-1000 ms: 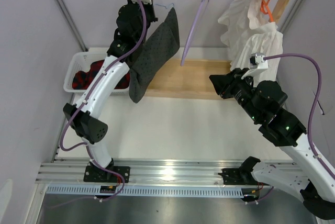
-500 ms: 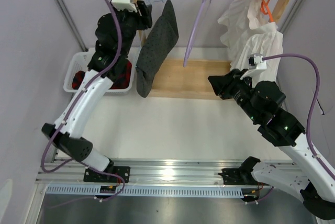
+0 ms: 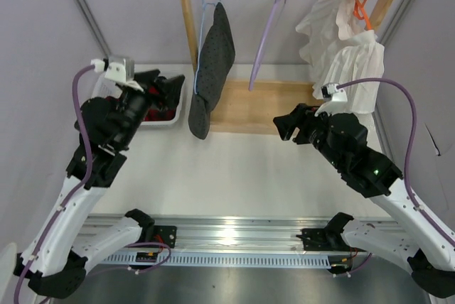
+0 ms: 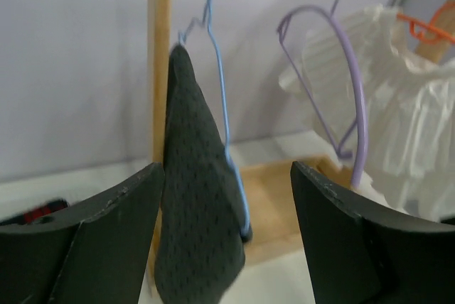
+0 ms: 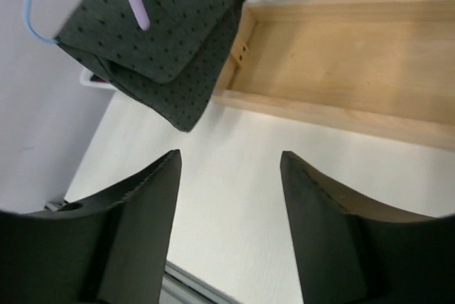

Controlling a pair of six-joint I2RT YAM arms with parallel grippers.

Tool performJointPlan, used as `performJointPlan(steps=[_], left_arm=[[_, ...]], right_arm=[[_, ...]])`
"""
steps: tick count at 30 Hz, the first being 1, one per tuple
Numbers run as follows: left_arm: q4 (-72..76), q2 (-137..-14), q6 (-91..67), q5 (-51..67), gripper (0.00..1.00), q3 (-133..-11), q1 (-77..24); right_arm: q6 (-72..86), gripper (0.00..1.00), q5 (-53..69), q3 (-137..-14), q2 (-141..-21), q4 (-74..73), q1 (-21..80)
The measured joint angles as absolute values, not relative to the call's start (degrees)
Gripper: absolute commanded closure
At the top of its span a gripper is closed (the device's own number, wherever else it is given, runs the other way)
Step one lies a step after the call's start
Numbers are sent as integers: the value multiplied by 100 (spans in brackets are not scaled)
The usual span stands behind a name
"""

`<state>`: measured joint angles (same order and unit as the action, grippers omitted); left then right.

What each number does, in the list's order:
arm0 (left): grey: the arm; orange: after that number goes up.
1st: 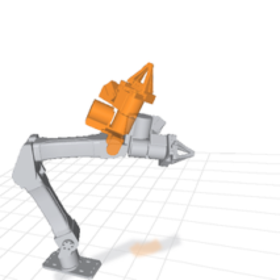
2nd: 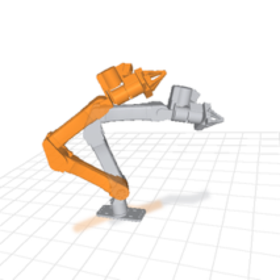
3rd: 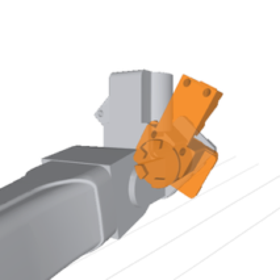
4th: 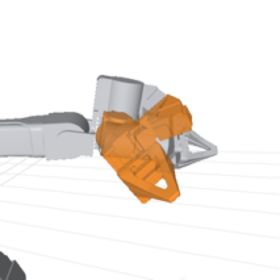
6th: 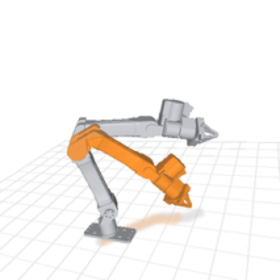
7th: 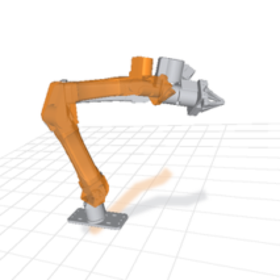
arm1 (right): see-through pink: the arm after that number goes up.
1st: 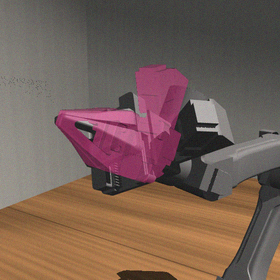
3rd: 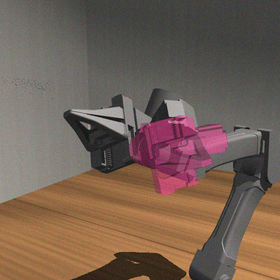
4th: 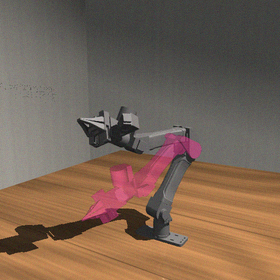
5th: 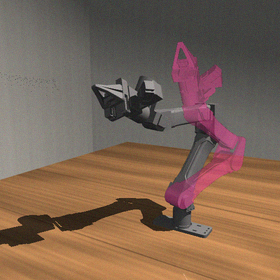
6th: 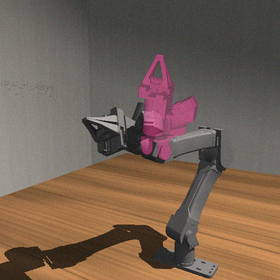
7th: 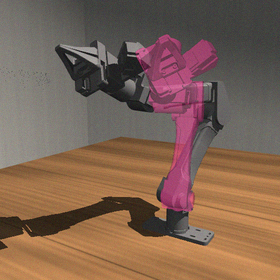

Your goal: Place the skirt on the hanger

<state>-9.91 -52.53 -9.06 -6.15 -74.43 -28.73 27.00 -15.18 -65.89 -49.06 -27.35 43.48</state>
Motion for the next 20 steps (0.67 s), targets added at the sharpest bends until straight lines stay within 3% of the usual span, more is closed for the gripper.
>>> performJointPlan(steps=[11,20], left_arm=[[-1905,-3870,-1459,34,23,-5236,-2902],[-2383,-3684,-1321,228,23,-5061,-2902]], right_arm=[[2965,9,-1586,-5791,-4917,-2919,4348],[3138,7,-1619,-5391,-4877,-2902,4278]])
